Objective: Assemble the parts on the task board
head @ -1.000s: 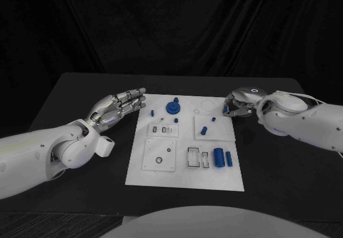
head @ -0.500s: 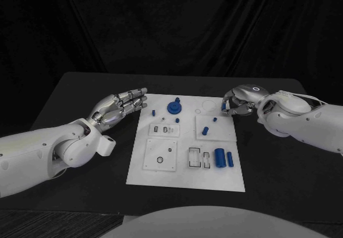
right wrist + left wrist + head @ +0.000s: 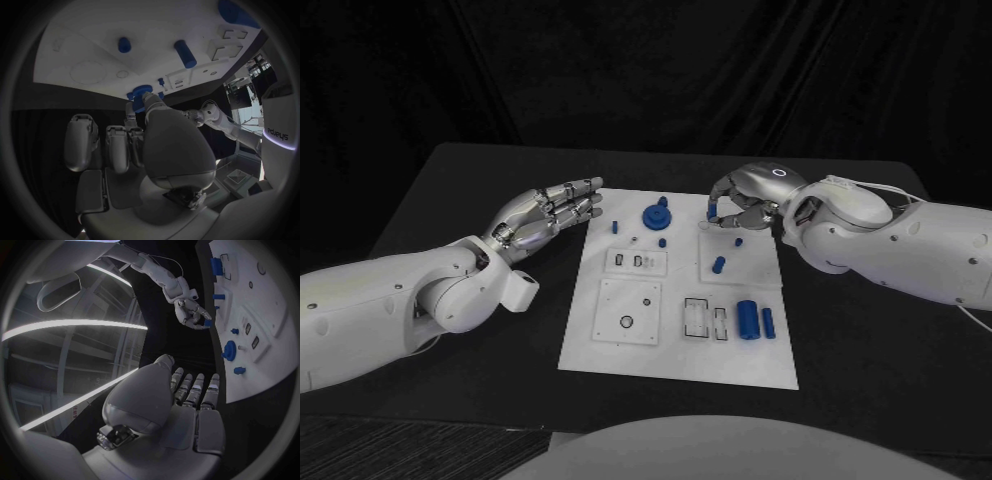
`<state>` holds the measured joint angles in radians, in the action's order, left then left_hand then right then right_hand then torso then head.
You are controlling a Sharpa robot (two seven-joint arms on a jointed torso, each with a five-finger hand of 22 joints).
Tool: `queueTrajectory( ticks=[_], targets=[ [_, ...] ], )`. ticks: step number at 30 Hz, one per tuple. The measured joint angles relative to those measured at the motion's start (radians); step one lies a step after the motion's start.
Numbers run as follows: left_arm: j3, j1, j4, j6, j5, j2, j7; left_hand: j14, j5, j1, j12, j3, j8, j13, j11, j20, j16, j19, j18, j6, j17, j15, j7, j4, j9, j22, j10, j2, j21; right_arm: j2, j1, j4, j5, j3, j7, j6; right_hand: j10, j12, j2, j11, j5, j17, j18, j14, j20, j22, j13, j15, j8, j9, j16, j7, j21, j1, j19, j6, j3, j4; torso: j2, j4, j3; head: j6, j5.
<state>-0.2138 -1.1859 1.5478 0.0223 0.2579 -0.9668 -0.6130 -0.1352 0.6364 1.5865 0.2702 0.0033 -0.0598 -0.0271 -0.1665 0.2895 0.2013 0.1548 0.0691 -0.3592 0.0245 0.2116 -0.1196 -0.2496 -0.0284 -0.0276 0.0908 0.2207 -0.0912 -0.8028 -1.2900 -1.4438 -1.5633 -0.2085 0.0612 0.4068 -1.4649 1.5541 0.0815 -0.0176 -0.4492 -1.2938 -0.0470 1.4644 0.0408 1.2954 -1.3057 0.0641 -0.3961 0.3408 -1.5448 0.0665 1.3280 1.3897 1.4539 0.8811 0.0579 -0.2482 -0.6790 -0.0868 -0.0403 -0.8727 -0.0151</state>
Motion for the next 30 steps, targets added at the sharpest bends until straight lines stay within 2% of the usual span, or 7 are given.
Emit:
queueTrajectory(
  ticks=[7,8,14,23,26,30],
  targets=[
    [0.000,0.000,-0.005,-0.002,0.000,0.006,0.003,0.001,0.000,0.000,0.000,0.000,0.000,0.000,0.000,0.000,0.000,0.000,0.000,0.000,0.000,0.001,0.000,0.000,0.000,0.000,0.000,0.000,0.000,0.075,0.000,0.001,0.000,0.000,0.026,-0.016,0.000,0.000,0.000,0.000,-0.002,0.000,0.000,0.000,0.000,0.000,0.000,0.000,0.000,0.000,0.000,0.000,0.000,0.000,0.000,0.000,0.000,0.000,0.000,-0.0008,0.0000,0.000,0.008],
    [0.000,0.000,-0.006,-0.002,0.000,0.006,0.003,0.001,0.000,0.000,0.000,0.000,0.000,0.000,0.000,0.000,0.000,0.000,0.000,0.000,0.000,0.001,0.000,0.000,0.000,0.000,0.000,0.000,0.000,0.089,0.000,0.002,0.000,0.000,0.030,-0.019,0.000,0.000,0.000,0.000,-0.020,0.000,0.000,0.000,0.000,0.000,0.000,0.000,0.000,0.000,0.000,0.000,-0.002,0.000,0.000,0.000,0.000,0.000,-0.001,-0.0007,0.0000,0.000,0.009],
    [0.000,0.000,-0.011,-0.004,0.000,0.013,0.004,0.001,0.000,0.000,0.000,0.000,0.000,0.000,0.000,0.000,0.000,0.000,0.000,0.000,0.000,0.001,0.000,0.000,0.000,0.000,0.000,0.000,0.000,0.144,0.009,0.014,0.000,0.000,0.048,-0.029,0.000,0.000,0.000,0.000,-0.031,0.000,0.000,0.000,0.000,0.000,0.000,0.000,0.000,0.000,0.000,0.000,-0.002,0.000,0.000,0.000,0.000,0.000,-0.001,-0.0006,0.0000,0.000,0.009],
    [0.000,0.000,-0.011,-0.007,0.000,0.014,0.006,0.001,0.000,0.000,0.000,0.000,0.000,0.000,0.000,0.000,0.000,0.000,0.000,0.000,0.000,0.001,0.000,0.000,0.000,0.000,0.000,0.000,0.000,0.188,0.029,0.024,0.000,0.000,0.079,-0.049,0.000,0.000,0.000,0.000,-0.031,0.000,0.000,0.000,0.000,0.000,0.000,0.000,0.000,0.001,0.000,0.004,-0.002,0.000,0.000,0.004,-0.011,0.011,-0.001,-0.0006,0.0000,0.000,0.017],
    [0.000,0.000,-0.011,-0.008,0.000,0.014,0.007,0.001,0.000,0.000,0.000,0.000,0.000,0.000,0.000,0.000,0.000,0.000,0.000,0.000,0.000,0.001,0.000,0.000,0.000,0.000,0.000,0.000,0.000,0.195,0.033,0.022,0.000,0.000,0.089,-0.055,-0.009,0.000,0.000,0.009,-0.031,0.000,0.000,0.000,0.000,0.000,0.000,0.000,0.000,0.001,0.000,0.004,-0.002,0.000,0.000,0.004,-0.011,0.011,-0.001,-0.0005,0.0000,0.000,0.017],
    [0.000,0.000,-0.012,-0.009,0.000,0.015,0.008,0.001,0.000,0.000,0.000,0.000,0.000,0.000,0.000,0.000,0.000,0.000,0.000,0.000,0.000,0.001,0.000,0.000,0.000,0.000,0.000,0.000,0.000,0.204,0.039,0.018,0.000,0.000,0.100,-0.062,-0.009,0.000,0.000,0.009,-0.031,0.000,0.000,0.000,0.000,0.000,0.000,0.000,0.000,0.001,0.000,0.004,-0.010,0.000,0.000,0.003,-0.011,0.011,-0.001,-0.0005,0.0002,0.000,0.016]
  ],
)
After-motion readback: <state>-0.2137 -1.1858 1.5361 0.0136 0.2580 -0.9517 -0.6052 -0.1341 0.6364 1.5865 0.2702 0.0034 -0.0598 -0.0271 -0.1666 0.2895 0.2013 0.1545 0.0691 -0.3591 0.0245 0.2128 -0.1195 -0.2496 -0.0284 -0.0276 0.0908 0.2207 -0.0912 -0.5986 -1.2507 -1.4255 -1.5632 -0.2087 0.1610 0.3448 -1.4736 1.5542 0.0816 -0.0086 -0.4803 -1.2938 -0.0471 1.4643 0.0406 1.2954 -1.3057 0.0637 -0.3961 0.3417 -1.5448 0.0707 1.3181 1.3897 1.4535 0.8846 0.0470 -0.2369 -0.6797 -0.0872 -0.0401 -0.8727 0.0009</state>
